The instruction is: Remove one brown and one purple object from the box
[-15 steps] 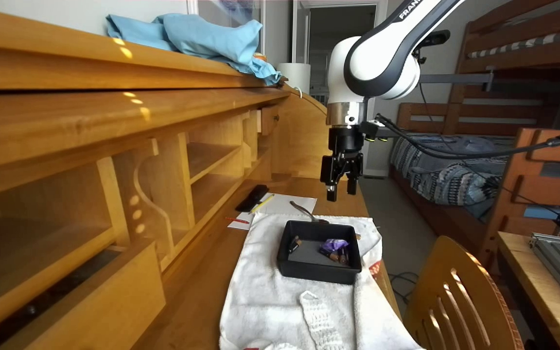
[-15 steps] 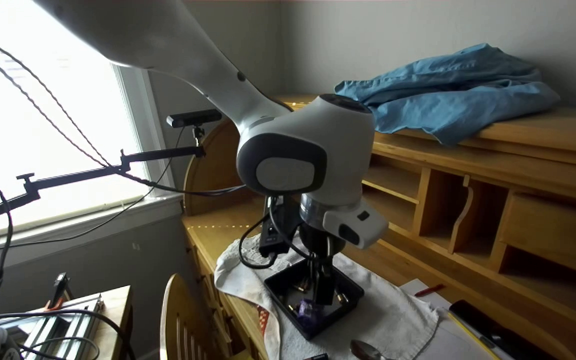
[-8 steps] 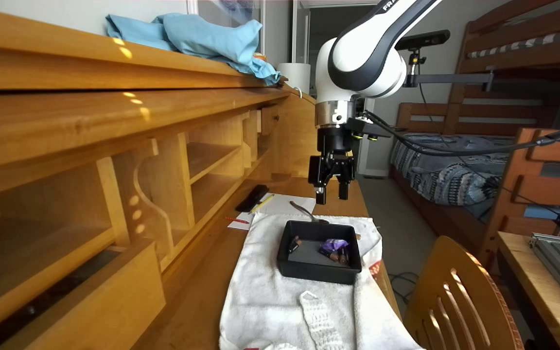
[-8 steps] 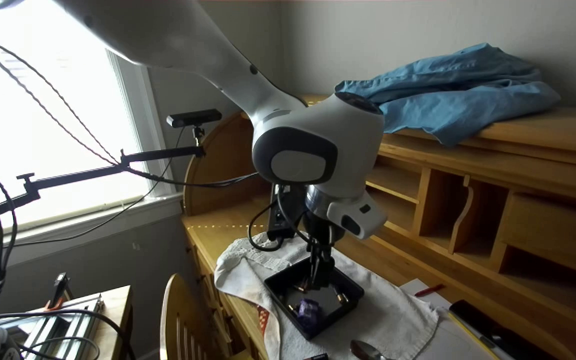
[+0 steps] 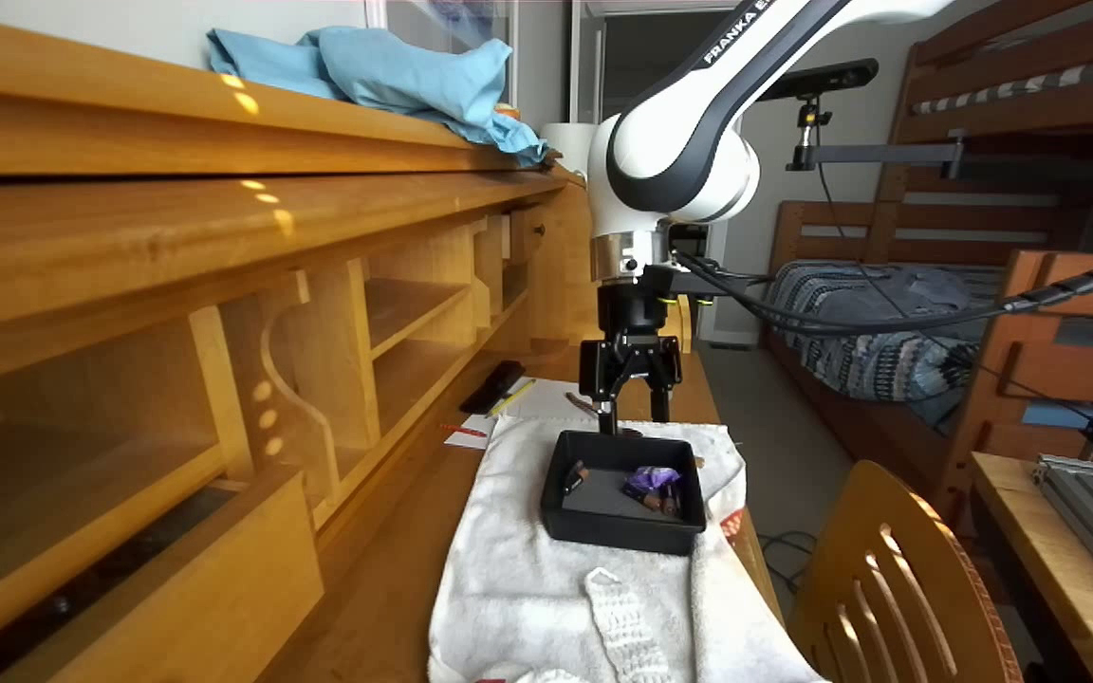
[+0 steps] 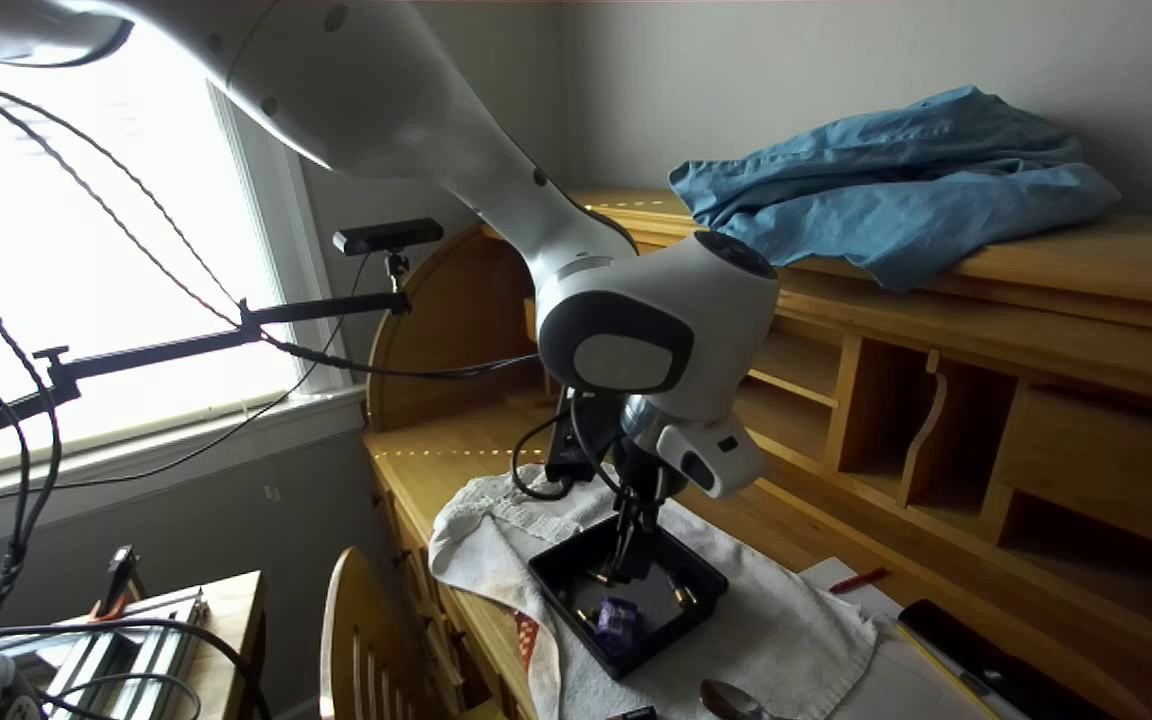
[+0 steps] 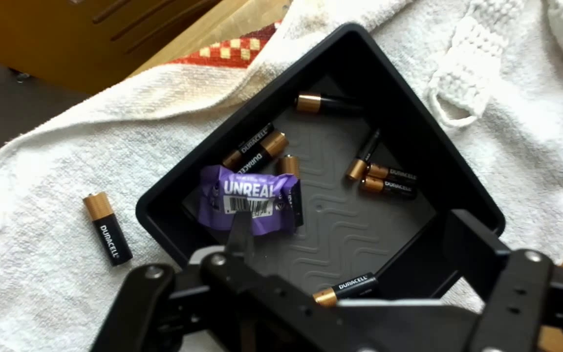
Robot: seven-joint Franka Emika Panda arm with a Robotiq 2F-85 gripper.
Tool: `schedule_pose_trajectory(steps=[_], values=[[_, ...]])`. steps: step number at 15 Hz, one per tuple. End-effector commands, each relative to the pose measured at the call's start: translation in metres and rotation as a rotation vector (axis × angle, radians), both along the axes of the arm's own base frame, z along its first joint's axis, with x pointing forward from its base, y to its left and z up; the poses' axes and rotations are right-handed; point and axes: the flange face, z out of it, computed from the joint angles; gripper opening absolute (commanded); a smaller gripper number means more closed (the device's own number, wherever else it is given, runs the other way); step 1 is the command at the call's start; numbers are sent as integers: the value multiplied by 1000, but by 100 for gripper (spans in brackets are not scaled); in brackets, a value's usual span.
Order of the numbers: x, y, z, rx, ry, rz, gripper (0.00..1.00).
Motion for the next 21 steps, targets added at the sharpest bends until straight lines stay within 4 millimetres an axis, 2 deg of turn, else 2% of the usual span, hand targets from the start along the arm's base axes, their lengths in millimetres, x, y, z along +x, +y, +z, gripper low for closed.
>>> schedule_pose_trajectory(steps=[1, 4, 9, 10, 12, 14, 21], values=[[9, 7, -9, -26, 40, 9, 97], [10, 10, -20, -58, 50, 41, 98], [9, 15, -36, -127, 76, 115, 92], [9, 17, -40, -138, 82, 129, 87], [9, 19, -46, -159, 91, 146, 66], [10, 22, -51, -177, 96, 159, 51], [13, 21, -56, -205, 96, 178, 2]])
